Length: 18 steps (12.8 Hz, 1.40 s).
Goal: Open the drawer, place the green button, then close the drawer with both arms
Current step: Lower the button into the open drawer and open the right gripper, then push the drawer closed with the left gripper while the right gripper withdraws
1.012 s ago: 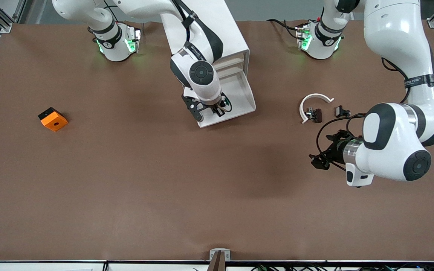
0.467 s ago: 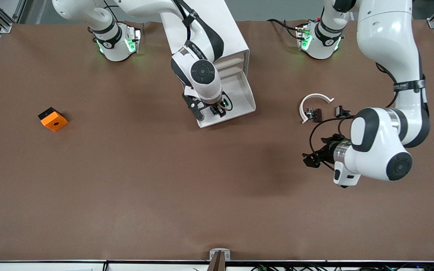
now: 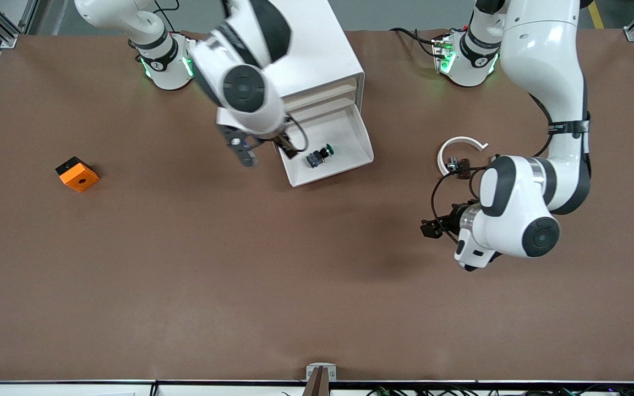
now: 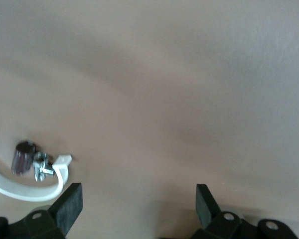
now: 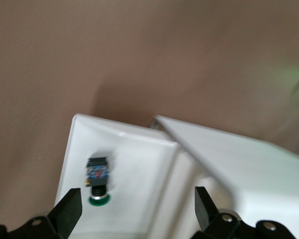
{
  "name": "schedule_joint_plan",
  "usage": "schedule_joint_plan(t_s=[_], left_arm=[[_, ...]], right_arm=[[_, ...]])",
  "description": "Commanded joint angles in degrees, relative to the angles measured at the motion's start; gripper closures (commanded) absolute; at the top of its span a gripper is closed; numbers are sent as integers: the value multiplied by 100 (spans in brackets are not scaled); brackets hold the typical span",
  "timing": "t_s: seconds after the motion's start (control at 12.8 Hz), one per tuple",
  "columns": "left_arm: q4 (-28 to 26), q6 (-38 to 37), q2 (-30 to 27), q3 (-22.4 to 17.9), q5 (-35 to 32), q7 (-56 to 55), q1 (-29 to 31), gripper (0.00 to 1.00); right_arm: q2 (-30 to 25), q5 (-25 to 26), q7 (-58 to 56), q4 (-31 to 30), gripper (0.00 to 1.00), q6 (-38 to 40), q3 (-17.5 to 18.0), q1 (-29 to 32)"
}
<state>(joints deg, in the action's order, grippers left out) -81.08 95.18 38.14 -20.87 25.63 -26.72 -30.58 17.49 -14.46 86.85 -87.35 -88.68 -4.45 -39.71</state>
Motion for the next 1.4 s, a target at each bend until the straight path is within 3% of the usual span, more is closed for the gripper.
schedule_joint_plan(t_s=[0.0, 0.16, 0.31, 0.47, 0.7, 1.09, 1.32], left_arm=[[-215, 168, -104, -22, -243, 526, -299, 0], [-372, 456, -131, 48, -252, 554, -439, 0], [-871, 1280, -175, 109, -243, 554, -781, 0], [-1321, 1905, -262, 136, -243, 562, -1090, 0], [-1340, 2197, -167, 530, -120, 545, -1179, 0], [-1524, 2216, -140, 1180, 82, 116, -1258, 0], [-1595, 2216, -140, 1296, 82, -315, -1512, 0]], right_arm=[[-323, -40, -1383, 149, 0, 692, 85, 856], [-587, 335, -2763, 122, 0, 1096, 85, 1341], [-955, 802, -4003, -96, 0, 1238, 85, 1728], [-1377, 821, -5565, -491, 0, 1186, 85, 2447], [-1713, 979, -7186, -747, 0, 985, 85, 3222], [-2362, 1120, -8596, -1888, 0, -244, 85, 3795], [-2609, 1182, -8641, -2005, 0, -299, 85, 3831]])
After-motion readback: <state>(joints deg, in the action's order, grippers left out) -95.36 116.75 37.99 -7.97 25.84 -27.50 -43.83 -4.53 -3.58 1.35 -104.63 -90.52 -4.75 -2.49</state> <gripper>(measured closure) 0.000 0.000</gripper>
